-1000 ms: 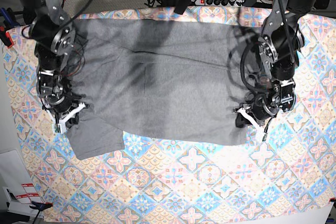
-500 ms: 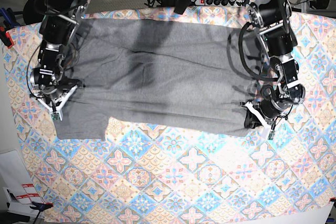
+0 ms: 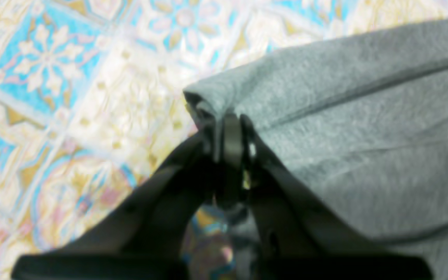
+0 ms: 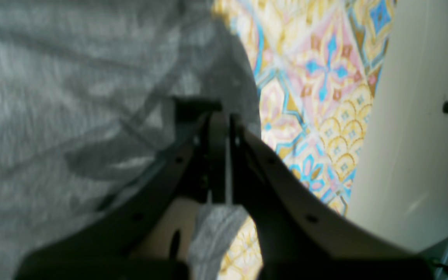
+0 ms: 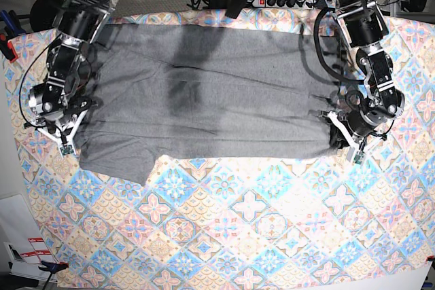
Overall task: Fold the T-shirt properly
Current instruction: 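Lift the hem half with both grippers and fold it toward the collar edge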
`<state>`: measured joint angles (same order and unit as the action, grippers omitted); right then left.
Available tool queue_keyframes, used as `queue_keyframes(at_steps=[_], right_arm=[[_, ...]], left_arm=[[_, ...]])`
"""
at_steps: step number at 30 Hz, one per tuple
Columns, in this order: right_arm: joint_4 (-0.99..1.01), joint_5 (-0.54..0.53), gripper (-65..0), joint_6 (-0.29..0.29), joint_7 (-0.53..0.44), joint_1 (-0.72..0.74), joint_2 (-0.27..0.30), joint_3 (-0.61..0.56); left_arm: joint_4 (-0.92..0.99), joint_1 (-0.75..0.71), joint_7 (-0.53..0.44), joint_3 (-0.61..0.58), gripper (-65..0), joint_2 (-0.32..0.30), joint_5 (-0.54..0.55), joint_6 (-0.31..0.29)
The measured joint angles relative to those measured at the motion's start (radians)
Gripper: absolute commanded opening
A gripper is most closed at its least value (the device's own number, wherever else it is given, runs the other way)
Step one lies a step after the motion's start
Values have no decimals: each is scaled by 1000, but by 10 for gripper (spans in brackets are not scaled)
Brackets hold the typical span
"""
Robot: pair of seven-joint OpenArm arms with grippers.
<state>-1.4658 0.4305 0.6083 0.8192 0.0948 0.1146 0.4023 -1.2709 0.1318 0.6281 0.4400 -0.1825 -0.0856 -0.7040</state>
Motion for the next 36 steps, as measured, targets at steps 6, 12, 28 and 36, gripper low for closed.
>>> queue_keyframes(at_steps=[6,12,28,36], right_arm=[[-39,-11,-584,1,6,9,-34,0],[-32,2,-385,0,82,55,-31,-1],[523,6,-191,92,-165,364,20,43],[666,10,-189,88,-275,356,46,50]], left_arm=[[-24,15,0,0,-619,0,8,0],[-24,10,4,0,-619,0,0,0],[-24,15,8,0,-619,0,-3,0],[-24,15,8,0,-619,0,-3,0]])
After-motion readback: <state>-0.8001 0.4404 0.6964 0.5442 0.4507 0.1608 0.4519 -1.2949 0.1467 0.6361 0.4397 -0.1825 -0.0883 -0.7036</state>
